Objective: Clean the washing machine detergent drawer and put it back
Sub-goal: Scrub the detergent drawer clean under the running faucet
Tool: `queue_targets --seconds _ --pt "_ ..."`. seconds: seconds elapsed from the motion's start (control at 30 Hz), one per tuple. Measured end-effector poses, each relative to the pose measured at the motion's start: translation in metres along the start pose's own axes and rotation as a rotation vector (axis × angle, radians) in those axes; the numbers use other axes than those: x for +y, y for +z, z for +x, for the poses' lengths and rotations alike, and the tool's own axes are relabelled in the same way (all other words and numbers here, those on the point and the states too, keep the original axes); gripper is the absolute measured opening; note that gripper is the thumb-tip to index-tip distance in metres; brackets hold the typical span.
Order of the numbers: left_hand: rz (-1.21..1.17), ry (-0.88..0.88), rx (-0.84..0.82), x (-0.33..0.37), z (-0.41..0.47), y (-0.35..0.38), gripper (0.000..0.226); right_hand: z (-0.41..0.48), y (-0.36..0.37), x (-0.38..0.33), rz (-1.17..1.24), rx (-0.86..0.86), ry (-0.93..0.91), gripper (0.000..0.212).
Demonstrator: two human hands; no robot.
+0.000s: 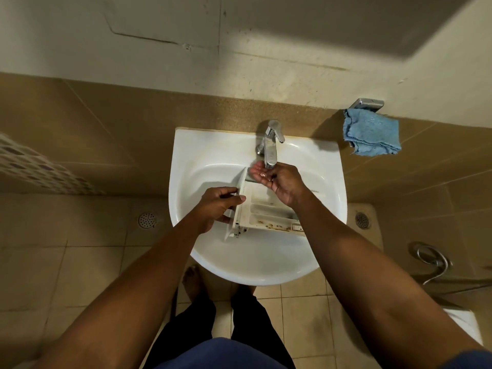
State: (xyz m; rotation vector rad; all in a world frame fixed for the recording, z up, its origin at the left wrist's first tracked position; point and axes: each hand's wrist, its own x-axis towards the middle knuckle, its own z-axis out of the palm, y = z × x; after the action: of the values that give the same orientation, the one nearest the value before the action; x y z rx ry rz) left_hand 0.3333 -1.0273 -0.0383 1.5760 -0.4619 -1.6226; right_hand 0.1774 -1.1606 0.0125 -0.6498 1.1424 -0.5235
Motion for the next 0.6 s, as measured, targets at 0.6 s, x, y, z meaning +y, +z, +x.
queue_targets --seconds 0.6 --pt "-0.002 0.021 -0.016 0.0 -0.001 -0.001 0.046 -0.053 0.0 0.05 -0.806 -0.043 -0.208 0.035"
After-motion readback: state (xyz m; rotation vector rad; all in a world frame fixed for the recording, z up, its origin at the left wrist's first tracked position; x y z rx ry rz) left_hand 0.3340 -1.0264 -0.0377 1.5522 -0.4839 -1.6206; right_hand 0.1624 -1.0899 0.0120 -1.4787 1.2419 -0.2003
